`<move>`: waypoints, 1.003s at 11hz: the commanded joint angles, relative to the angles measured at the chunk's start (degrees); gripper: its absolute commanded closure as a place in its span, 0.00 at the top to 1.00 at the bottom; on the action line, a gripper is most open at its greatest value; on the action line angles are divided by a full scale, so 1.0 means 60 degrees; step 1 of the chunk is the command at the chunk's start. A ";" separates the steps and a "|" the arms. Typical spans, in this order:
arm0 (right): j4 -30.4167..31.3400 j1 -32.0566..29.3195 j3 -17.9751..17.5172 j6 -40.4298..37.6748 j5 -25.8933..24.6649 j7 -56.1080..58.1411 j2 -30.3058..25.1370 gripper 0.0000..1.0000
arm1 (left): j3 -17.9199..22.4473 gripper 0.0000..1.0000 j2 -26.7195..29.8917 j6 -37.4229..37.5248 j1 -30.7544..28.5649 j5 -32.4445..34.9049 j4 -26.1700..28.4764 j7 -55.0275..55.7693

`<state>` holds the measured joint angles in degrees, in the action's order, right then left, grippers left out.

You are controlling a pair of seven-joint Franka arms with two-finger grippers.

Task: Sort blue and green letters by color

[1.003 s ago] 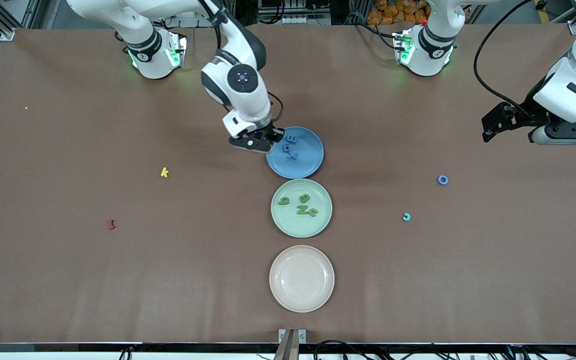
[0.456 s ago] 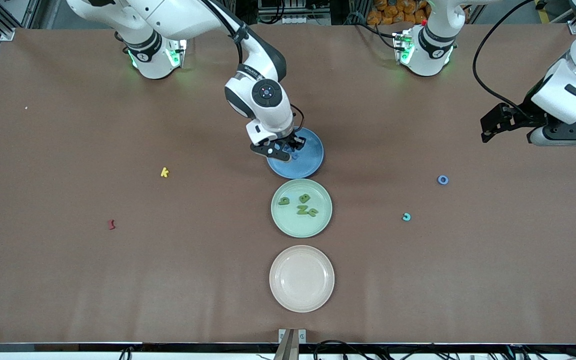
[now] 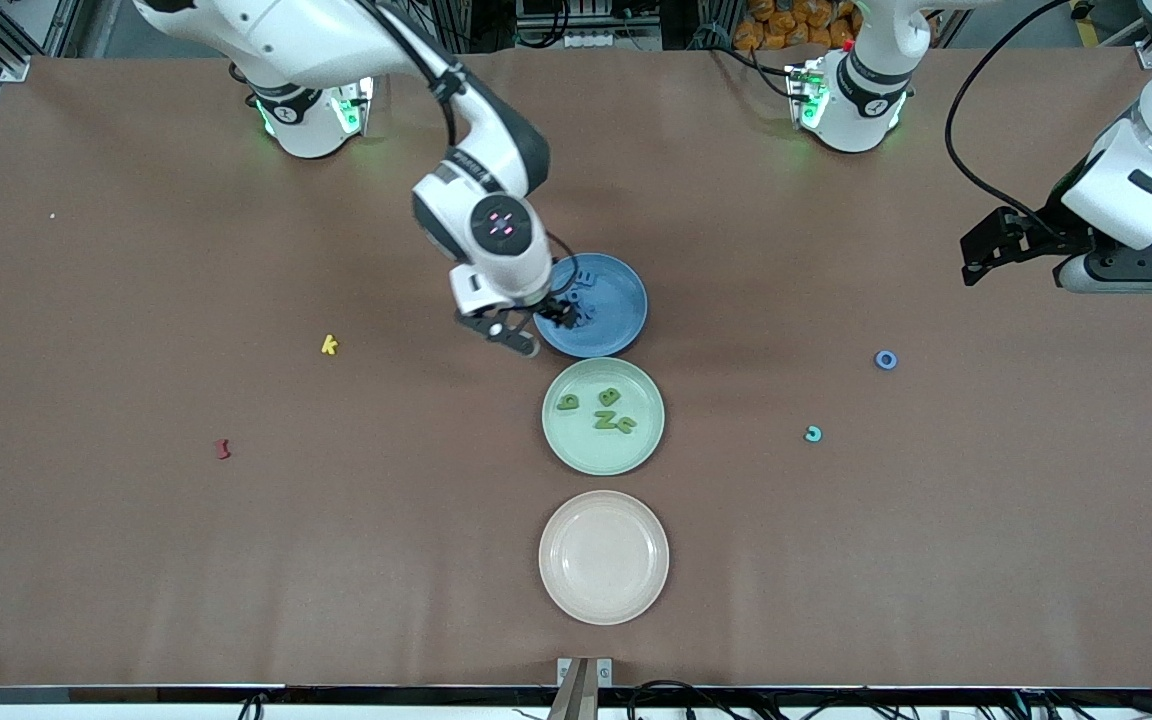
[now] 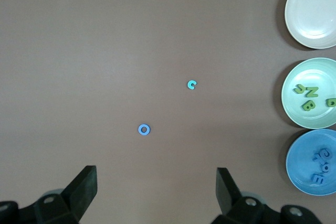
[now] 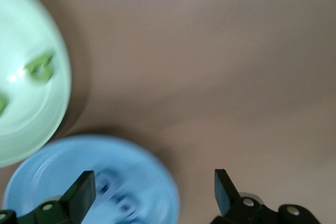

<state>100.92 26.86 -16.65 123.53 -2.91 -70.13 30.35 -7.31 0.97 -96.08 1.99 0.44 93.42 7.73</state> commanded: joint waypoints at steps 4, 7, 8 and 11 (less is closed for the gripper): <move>0.0070 -0.4280 -0.0054 -0.2103 -0.0157 0.4972 -0.0694 1.00 | 0.0003 1.00 -0.0030 0.0413 -0.0083 -0.0264 -0.0073 -0.0293; -0.0163 -0.4825 0.1234 -0.2030 -0.2114 0.6323 -0.0649 1.00 | 0.0003 1.00 -0.0045 0.0413 -0.0069 -0.0249 -0.0145 -0.0278; -0.0411 -0.5088 0.1338 -0.1986 -0.2702 0.6835 -0.0649 1.00 | 0.0003 1.00 -0.0103 0.0413 -0.0025 -0.0249 -0.0204 -0.0278; -0.1246 -0.5121 0.1835 -0.1577 -0.2548 0.7438 -0.0780 1.00 | 0.0003 1.00 -0.0103 0.0427 -0.0069 -0.0249 -0.0175 -0.0278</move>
<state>96.91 -4.40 -6.98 113.33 -18.03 -28.06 26.66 -7.30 0.70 -94.45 1.96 0.44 93.35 7.73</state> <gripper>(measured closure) 0.000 0.000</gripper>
